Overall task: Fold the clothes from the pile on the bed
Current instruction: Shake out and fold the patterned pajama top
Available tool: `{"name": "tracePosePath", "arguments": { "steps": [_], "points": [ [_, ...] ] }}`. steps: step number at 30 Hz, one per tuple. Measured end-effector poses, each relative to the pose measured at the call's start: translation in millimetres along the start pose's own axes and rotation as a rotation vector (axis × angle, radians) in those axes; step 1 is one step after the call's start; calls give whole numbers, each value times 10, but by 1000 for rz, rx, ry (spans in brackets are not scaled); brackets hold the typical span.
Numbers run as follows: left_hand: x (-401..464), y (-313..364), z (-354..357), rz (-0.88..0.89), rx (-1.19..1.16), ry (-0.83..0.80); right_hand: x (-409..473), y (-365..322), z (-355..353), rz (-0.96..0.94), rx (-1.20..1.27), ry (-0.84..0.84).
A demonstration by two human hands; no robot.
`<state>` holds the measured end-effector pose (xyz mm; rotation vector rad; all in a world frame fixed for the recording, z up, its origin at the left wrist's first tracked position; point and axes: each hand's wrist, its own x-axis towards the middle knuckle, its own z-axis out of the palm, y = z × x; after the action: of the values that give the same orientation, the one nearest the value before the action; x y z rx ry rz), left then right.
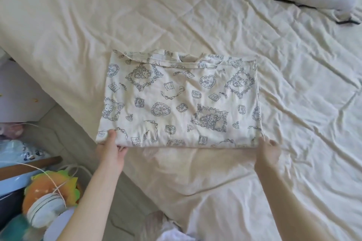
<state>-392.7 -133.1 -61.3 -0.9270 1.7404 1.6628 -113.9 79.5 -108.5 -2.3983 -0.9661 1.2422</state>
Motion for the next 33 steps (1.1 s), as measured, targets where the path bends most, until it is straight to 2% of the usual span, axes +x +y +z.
{"name": "tracePosePath", "arguments": {
  "steps": [1, 2, 3, 4, 5, 7, 9, 11, 13, 14, 15, 17, 19, 21, 22, 24, 26, 27, 31, 33],
  "points": [
    [-101, -20, 52, 86, 32, 7, -105, 55, -15, -208, -179, 59],
    [-218, -45, 120, 190, 90, 17, -222, 97, -33, -442, -286, 41],
    [-346, -64, 194, 314, 177, 25, -312, 138, -35, -609, -324, -34],
    [-496, -84, 297, 463, 283, 9, -379, 164, -51, -664, -309, -144],
    [-654, -112, 424, 607, 384, -39, -430, 155, -62, -626, -258, -267],
    [-959, -235, 735, 806, 547, -214, -517, 51, -148, -394, -27, -456],
    [-1236, -459, 1050, 982, 722, -451, -500, -91, -246, -169, 286, -578],
    [-1465, -744, 1299, 1160, 887, -691, -391, -217, -373, -33, 560, -667],
    [-1530, -1081, 1425, 1269, 1122, -914, -256, -296, -481, -20, 633, -716],
    [-1491, -1238, 1434, 1260, 1304, -1004, -206, -328, -498, -46, 583, -722],
    [-1422, -1351, 1409, 1233, 1496, -1027, -151, -341, -493, -69, 493, -715],
    [-1219, -1450, 1282, 1256, 1698, -942, -28, -344, -433, -53, 311, -628],
    [-1021, -1441, 1124, 1342, 1735, -796, 97, -341, -364, 19, 238, -515],
    [-843, -1397, 982, 1302, 1806, -681, 198, -345, -309, 48, 202, -438],
    [-766, -1374, 935, 1289, 1794, -666, 225, -343, -296, 21, 180, -410],
    [-649, -1360, 908, 1332, 1744, -682, 251, -307, -308, -157, 128, -370],
    [-594, -1388, 916, 1434, 1682, -693, 232, -254, -357, -345, 98, -356],
    [-582, -1405, 920, 1483, 1658, -695, 244, -209, -385, -374, 88, -334],
    [-519, -1479, 856, 1499, 1746, -729, 400, 42, -465, -165, -15, -266],
    [-465, -1482, 801, 1471, 1843, -737, 503, 128, -455, -197, -134, -264]
  ]
}}
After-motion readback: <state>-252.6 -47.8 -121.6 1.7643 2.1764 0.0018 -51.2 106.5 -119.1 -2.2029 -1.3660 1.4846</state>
